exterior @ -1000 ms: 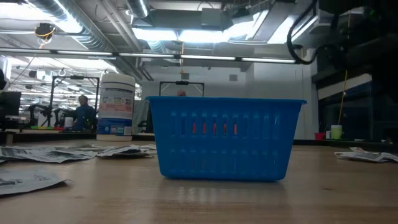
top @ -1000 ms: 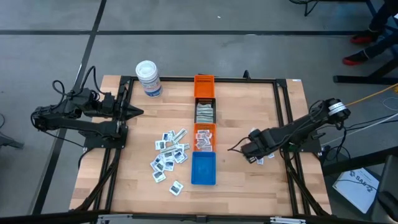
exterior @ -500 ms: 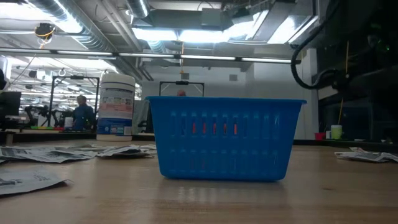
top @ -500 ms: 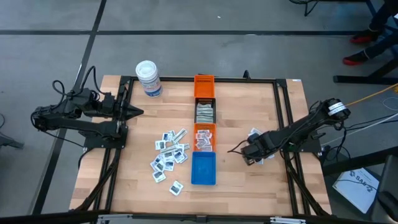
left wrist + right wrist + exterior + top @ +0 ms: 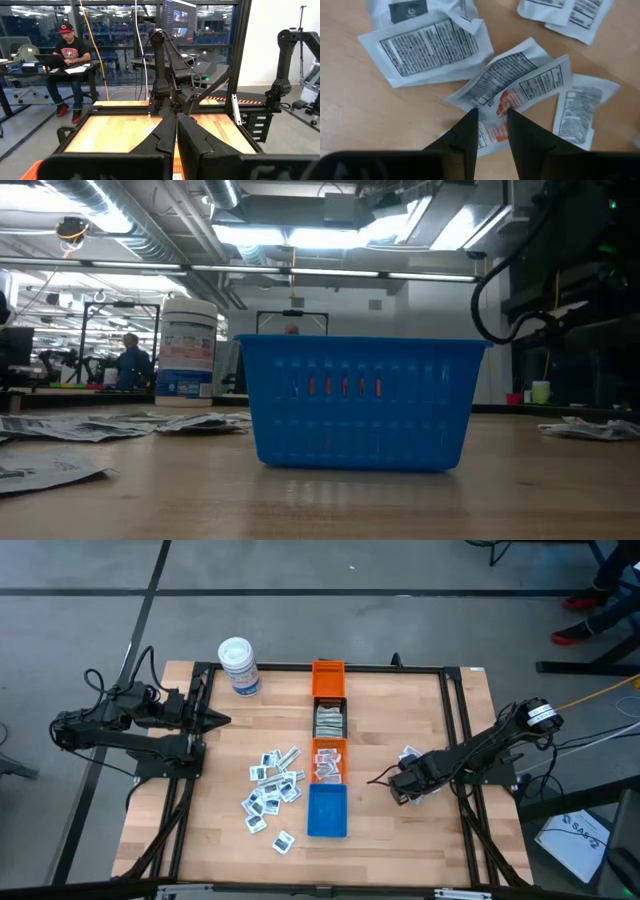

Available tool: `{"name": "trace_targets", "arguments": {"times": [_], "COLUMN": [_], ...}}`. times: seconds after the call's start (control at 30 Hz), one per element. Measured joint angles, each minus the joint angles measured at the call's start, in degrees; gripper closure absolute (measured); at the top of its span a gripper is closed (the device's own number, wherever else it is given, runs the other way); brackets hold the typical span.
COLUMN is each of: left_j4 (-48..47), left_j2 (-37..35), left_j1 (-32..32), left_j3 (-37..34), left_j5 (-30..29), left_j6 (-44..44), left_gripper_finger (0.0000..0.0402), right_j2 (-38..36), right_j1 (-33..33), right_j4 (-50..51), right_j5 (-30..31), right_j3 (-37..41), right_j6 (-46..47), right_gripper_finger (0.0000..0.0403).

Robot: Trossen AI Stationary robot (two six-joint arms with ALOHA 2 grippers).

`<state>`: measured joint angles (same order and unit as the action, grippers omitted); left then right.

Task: Pick & Place First Aid Supplies
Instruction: Put the orange ointment pack into the bottom orange bin

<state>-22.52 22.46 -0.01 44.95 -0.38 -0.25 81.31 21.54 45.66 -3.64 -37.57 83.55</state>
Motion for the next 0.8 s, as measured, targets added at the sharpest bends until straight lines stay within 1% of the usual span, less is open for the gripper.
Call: {"name": "trace_targets", "arguments": {"times": [0.1,0.2,0.4,0.47,0.63,0.8], "left_j4": [0.0,0.0,0.0,0.0,0.0,0.0], "left_j2": [0.0,0.0,0.0,0.0,0.0,0.0], "left_j1": [0.0,0.0,0.0,0.0,0.0,0.0], "left_j3": [0.0,0.0,0.0,0.0,0.0,0.0], "left_j5": [0.0,0.0,0.0,0.0,0.0,0.0], "left_j6": [0.0,0.0,0.0,0.0,0.0,0.0], "left_gripper_finger": [0.0389,0.0391,0.0389,0.039,0.0393,0.0394], "right_j2": [0.5,0.7,0.7,0.7,0.9,1.0], "right_j1": [0.0,0.0,0.0,0.0,0.0,0.0], "right_j4": [-0.6,-0.9,-1.0,-1.0,0.3,2.6], "right_j5": [0.6,0.7,2.4,2.8,3.6,4.5], "right_j3": [0.3,0.2,0.3,0.3,-0.7,-3.1], "right_j6": [-0.3,-1.5,-3.0,-3.1,-4.2,-5.1], "right_gripper_finger": [0.0304,0.032,0.0382,0.0396,0.039,0.0399]}}
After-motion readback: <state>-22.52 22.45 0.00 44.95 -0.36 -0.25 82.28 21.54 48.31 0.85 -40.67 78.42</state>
